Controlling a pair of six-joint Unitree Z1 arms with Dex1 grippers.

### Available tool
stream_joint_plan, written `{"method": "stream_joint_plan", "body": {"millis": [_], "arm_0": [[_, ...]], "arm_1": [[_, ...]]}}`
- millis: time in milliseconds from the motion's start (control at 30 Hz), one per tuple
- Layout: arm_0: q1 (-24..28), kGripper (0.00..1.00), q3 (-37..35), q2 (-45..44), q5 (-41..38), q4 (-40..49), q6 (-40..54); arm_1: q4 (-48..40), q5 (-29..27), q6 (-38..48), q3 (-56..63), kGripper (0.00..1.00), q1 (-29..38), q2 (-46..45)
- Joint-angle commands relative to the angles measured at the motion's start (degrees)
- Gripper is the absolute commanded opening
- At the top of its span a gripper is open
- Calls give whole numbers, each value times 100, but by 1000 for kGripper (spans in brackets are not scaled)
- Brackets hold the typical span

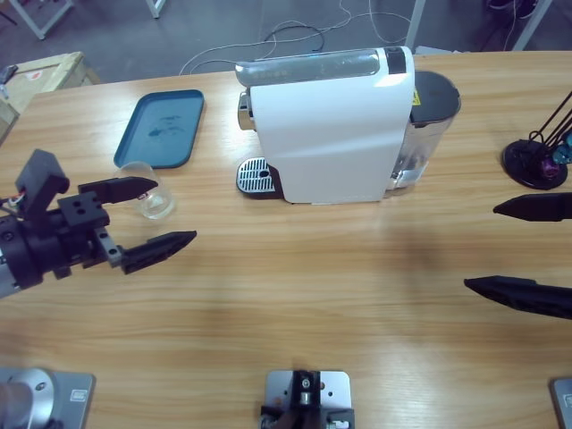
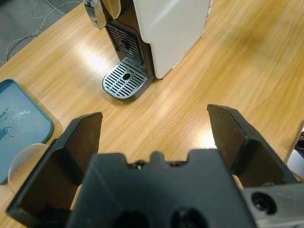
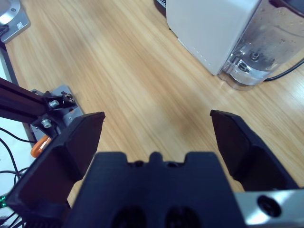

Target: Pour coffee

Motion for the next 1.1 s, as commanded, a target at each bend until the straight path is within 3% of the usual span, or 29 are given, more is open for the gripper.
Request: {"method": "stream_joint_plan", "body": {"millis": [33,267,367,433,467,567,633,667,967,1100], "arm_0": [[-33,950,53,71,99,-72,-70],[-32,963,-207,-38,210,238,-186],[-21,989,-1628,-219,-8,2354,-1324],[503,977,-2682,-41,-801,3472,-1993],[868,978,-2960,36,-1256,3581,-2315],[2157,960,-3055,358,-2831,3089,-3737],[2704,821,-2965,743,-3719,2723,-4307],[2911,804,-2900,1019,-4041,2502,-4669],[3071,775,-2958,2959,-5503,262,-6181],[3106,724,-3073,3242,-5565,-7,-6258]], "arm_1": [[7,-41,-59,82,1000,43,60],[7,-20,-59,79,1000,43,60],[7,-14,-59,79,1000,40,60],[7,-21,-59,79,1000,45,60],[7,-23,-59,79,1000,43,57],[19,-23,-59,88,1000,47,8],[25,-32,-59,88,1000,42,-22],[25,-32,-59,88,1000,42,-36],[33,-64,-59,96,1000,45,-107],[37,-85,-59,96,1000,40,-116]]}}
